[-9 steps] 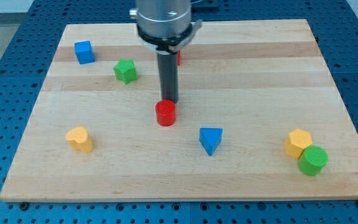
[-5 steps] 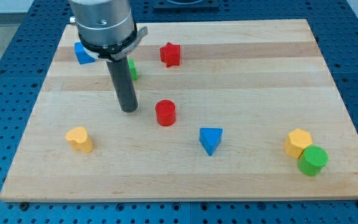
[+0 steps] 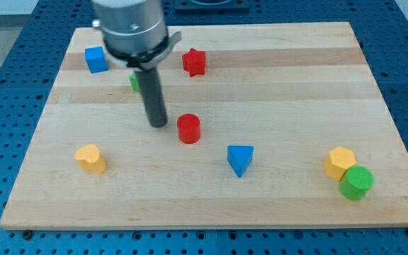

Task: Move the red circle to the right of the blue triangle

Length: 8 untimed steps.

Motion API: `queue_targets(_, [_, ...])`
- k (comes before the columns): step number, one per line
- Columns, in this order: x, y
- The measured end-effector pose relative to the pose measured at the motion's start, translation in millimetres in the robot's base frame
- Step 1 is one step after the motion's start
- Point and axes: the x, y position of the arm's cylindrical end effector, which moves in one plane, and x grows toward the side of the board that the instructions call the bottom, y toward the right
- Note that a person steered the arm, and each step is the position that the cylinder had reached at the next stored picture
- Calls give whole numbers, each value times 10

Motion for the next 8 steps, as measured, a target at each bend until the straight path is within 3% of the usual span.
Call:
queue_targets(2, [-185,203])
queue_targets(3, [-114,-92])
queue_targets(6, [267,-92])
queue_targets(8, [253,169])
